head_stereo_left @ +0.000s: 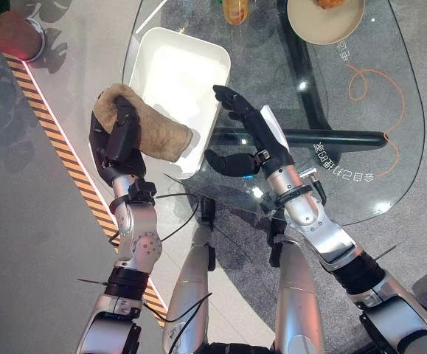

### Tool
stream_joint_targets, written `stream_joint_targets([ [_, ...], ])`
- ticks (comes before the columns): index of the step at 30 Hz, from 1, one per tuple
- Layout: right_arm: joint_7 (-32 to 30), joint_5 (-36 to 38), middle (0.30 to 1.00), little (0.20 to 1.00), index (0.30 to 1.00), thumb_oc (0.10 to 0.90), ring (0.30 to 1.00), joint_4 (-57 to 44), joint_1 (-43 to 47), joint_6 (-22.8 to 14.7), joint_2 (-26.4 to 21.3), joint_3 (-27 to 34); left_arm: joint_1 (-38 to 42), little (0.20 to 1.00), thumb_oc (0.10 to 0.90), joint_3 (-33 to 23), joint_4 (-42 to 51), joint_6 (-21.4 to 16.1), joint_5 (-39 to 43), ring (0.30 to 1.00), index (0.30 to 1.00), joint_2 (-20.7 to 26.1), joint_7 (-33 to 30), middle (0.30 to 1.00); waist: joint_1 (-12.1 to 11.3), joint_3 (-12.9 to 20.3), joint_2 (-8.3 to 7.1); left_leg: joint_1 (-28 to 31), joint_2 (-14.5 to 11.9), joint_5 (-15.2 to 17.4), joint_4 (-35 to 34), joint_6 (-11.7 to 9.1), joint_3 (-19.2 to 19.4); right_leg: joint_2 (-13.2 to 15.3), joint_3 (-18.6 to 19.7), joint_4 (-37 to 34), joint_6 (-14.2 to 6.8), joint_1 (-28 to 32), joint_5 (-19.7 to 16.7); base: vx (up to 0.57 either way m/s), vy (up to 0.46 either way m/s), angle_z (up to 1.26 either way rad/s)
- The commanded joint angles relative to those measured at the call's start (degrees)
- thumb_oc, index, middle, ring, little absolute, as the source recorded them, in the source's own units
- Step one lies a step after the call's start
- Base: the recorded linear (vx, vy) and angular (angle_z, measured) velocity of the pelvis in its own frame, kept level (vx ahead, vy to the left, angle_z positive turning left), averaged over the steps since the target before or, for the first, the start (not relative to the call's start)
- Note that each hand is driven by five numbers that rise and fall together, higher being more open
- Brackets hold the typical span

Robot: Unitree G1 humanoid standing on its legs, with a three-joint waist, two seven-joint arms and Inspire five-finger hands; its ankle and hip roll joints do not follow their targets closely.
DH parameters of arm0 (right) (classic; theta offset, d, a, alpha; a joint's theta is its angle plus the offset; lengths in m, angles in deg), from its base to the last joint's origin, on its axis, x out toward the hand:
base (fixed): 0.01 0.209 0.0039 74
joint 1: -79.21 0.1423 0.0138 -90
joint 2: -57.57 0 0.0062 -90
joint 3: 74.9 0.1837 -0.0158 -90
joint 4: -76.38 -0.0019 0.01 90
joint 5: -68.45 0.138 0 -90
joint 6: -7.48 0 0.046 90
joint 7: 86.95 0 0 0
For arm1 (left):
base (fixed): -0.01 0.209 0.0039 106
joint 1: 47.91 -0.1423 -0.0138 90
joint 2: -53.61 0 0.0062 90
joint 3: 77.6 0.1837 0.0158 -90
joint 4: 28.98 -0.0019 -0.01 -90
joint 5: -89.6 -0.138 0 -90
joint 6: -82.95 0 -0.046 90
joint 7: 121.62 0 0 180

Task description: Wipe the table with a cloth and put it in the basket.

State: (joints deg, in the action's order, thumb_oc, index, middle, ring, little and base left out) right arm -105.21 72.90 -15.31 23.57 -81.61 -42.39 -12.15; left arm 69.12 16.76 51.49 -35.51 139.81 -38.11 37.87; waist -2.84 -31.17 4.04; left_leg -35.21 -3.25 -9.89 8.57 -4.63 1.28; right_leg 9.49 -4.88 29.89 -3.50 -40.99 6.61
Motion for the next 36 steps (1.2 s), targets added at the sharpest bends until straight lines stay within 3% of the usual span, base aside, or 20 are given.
stream_joint_targets([
  [1, -9.25, -5.68, 0.9, 0.9, 0.9, 0.8, 0.9, -0.89, 5.56, -4.91, 1.96, 4.43, 8.2, 0.2, 0.1, -4.29, 5.96, -7.31, -11.52, 0.3, 0.3, 6.22, -1.82, 0.3, 1.34, 1.38, -1.54, 1.22, 2.69, 9.57, 6.72, 1.89, 1.41, 0.02, -3.07, -8.6, -0.79, 4.29, -4.62, 0.01, 0.028, -0.05],
  [8, -19.42, -9.13, 0.9, 0.9, 0.9, 0.8, 0.9, 4.28, 3.12, -4.31, -1.17, 9.87, 9.53, 0.2, 0.1, -4.47, 3.21, -6.5, -20.81, 0.3, 0.3, 10.17, -5.93, 0.3, 2.71, 1.38, -1.58, 0.55, 2.39, 9.58, 7.06, 2.0, 1.77, -0.31, -1.86, -8.7, -0.9, 3.25, -5.28, 0.0, 0.019, -0.03],
  [12, -27.37, -7.23, 0.9, 0.9, 0.9, 0.8, 0.9, 13.15, 0.35, -4.41, -5.12, 14.17, 9.91, 0.2, 0.1, -5.05, -1.19, -6.31, -22.49, 0.3, 0.3, 14.19, -6.8, 0.3, 3.69, 1.38, -1.55, 1.08, 2.1, 10.81, 7.64, 2.1, 1.9, -0.58, -0.67, -8.35, -1.12, 3.34, -4.69, 0.0, 0.014, -0.09],
  [14, -31.21, -6.54, 0.9, 0.9, 0.9, 0.8, 0.9, 19.14, -0.3, -2.66, -7.57, 15.66, 10.3, 0.2, 0.1, -4.99, -4.13, -6.63, -24.44, 0.3, 0.3, 16.26, -7.57, 0.3, 4.03, 1.38, -1.55, 1.08, 1.84, 11.03, 7.81, 2.06, 2.03, -0.79, -0.28, -8.31, -1.21, 3.27, -4.64, 0.01, 0.008, -0.14],
  [19, -34.88, -0.31, 0.9, 0.9, 0.9, 0.8, 0.9, 32.23, -1.73, -6.24, -11.46, 18.71, 12.02, 0.2, 0.1, -4.29, -8.99, -6.11, -25.47, 0.3, 0.3, 20.97, -8.16, 0.3, 4.38, 1.38, -1.54, 1.17, 1.5, 11.31, 7.84, 2.08, 2.28, -1.18, -0.11, -8.37, -1.33, 3.32, -4.57, 0.0, -0.005, -0.05],
  [27, -36.99, 6.17, 0.9, 0.9, 0.9, 0.8, 0.9, 44.73, -0.73, -6.98, -14.25, 20.03, 16.68, 0.2, 0.1, -1.86, -14.5, -3.55, -26.01, 0.3, 0.3, 25.43, -10.13, 0.3, 4.7, 1.38, -1.61, 0.46, 1.03, 11.31, 7.99, 2.0, 2.44, -1.54, -0.01, -8.71, -1.31, 2.91, -4.78, -0.01, -0.009, -0.03],
  [36, -31.22, 9.07, 0.9, 0.9, 0.9, 0.8, 0.9, 63.87, 0.18, -8.38, -14.2, 20.83, 24.6, 0.2, 0.1, 4.42, -24.22, 1.64, -26.93, 0.3, 0.3, 29.41, -10.95, 0.3, 5.21, 1.38, -1.19, -0.33, 0.66, 11.08, 7.87, 2.09, 2.84, -1.84, 0.25, -9.22, -1.36, 2.4, -5.01, -0.01, -0.007, -0.01],
])
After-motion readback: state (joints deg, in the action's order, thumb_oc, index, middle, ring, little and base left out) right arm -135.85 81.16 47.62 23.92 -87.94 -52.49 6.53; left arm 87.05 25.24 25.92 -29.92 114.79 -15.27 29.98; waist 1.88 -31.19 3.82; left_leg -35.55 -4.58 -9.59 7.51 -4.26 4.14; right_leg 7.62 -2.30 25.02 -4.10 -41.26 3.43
